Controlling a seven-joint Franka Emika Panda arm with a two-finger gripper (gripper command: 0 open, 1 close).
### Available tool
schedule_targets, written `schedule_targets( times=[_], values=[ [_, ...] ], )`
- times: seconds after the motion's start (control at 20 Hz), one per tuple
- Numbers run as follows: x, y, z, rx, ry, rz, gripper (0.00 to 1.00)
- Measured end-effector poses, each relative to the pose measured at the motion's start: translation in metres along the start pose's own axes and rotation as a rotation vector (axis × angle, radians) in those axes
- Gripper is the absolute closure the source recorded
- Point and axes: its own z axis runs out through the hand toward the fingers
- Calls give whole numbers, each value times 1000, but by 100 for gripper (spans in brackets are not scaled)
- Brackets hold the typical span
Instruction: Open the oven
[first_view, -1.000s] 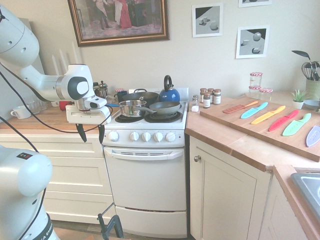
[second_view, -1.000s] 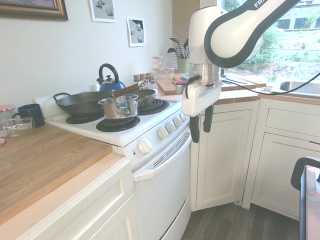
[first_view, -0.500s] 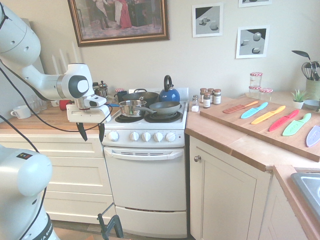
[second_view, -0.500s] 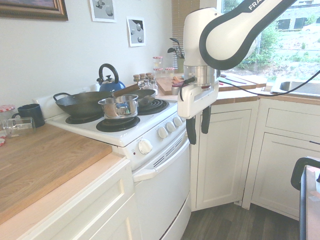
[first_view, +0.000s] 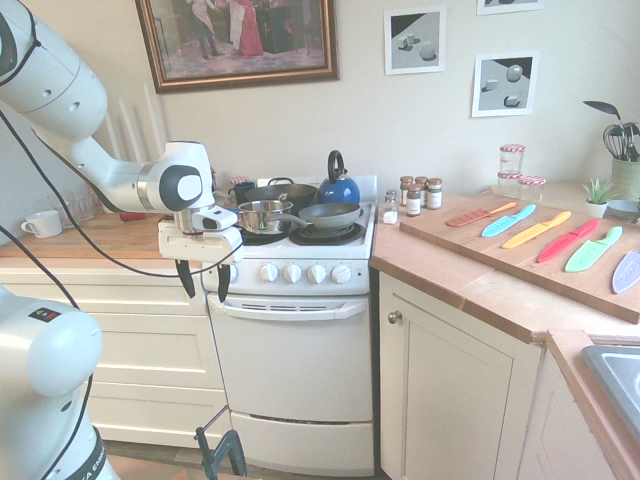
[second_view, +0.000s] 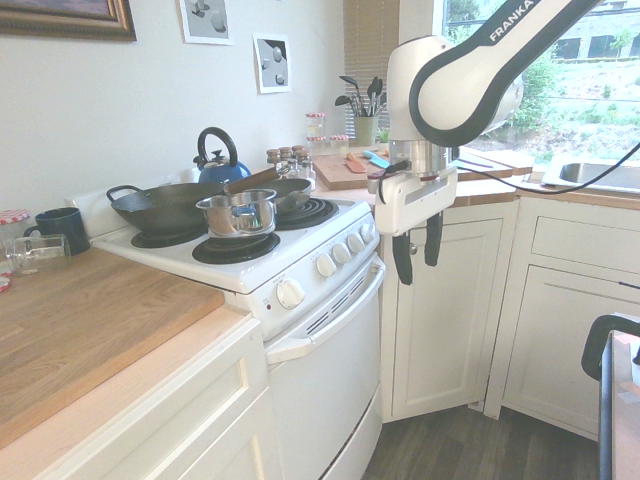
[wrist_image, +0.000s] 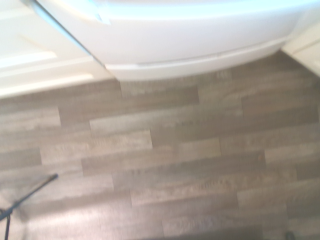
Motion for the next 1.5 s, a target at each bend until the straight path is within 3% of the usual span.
schedule_targets(
  times=[0.3, 0.7, 1.05, 1.5],
  values=[
    [12, 9, 60, 0, -18, -2, 0],
    [37, 25, 95, 79, 36, -73, 0],
    [40, 5, 89, 158, 155, -25, 0],
    [66, -31, 113, 225, 187, 99, 0]
  ],
)
